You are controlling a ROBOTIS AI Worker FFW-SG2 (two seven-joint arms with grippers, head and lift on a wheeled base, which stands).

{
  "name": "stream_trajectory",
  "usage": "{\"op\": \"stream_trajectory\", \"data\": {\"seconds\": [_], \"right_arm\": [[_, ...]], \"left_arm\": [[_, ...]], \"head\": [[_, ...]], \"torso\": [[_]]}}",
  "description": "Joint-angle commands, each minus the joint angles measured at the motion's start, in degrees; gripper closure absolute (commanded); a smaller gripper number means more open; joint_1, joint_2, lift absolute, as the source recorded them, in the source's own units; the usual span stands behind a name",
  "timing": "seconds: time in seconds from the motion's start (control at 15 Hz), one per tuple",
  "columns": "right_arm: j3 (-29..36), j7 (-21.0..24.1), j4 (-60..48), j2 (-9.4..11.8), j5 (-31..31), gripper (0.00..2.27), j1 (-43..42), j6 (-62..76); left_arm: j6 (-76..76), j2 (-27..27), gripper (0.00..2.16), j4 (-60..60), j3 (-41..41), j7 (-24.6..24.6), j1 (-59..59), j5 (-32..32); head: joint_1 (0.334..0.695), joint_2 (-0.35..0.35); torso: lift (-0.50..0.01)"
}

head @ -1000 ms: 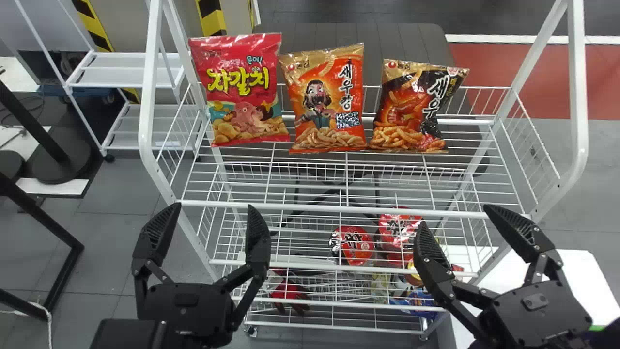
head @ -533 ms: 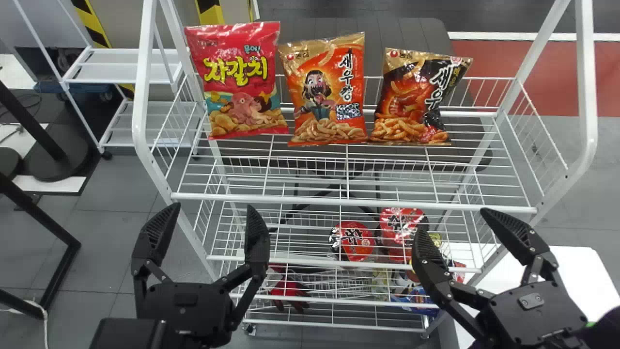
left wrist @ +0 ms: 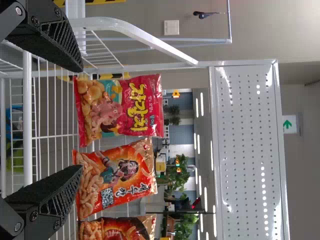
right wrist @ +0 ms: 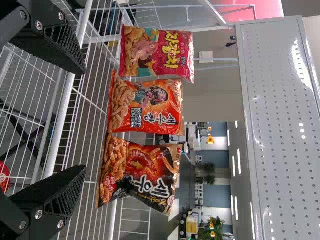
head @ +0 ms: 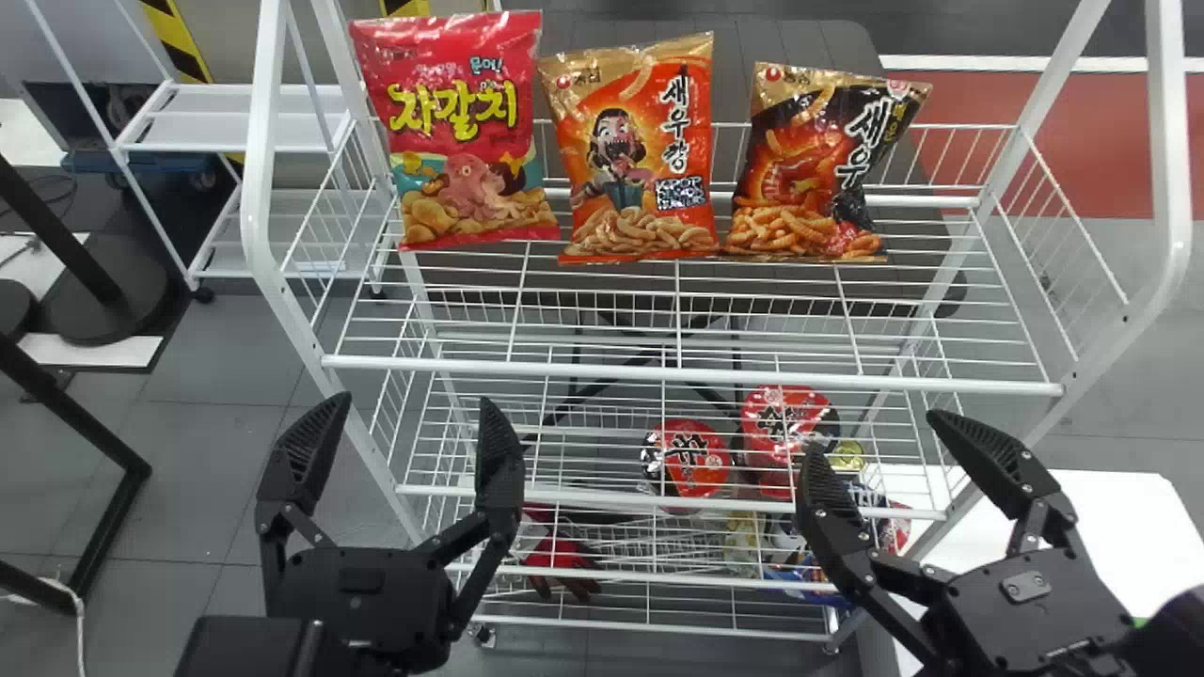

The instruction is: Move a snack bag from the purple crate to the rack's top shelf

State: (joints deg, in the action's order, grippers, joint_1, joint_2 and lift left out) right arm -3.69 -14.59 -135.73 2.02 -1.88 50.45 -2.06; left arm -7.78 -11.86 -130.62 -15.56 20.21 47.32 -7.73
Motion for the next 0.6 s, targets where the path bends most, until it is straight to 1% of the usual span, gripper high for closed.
{"op": "stream_trajectory", "data": {"seconds": [0.0,0.53], "right_arm": [[0.00,0.00,0.11,0.00,0.04,0.16,0.00,0.52],[0.00,-0.09,0.20,0.44,0.30,0.16,0.09,1.22]], "left_arm": [[0.01,0.00,0.14,0.02,0.00,0.00,-0.03,0.00],[-0.17,0.00,0.14,0.02,-0.17,0.44,0.05,0.00]], "head": [[0.695,0.036],[0.695,0.038]], "torso": [[-0.068],[-0.101]]}}
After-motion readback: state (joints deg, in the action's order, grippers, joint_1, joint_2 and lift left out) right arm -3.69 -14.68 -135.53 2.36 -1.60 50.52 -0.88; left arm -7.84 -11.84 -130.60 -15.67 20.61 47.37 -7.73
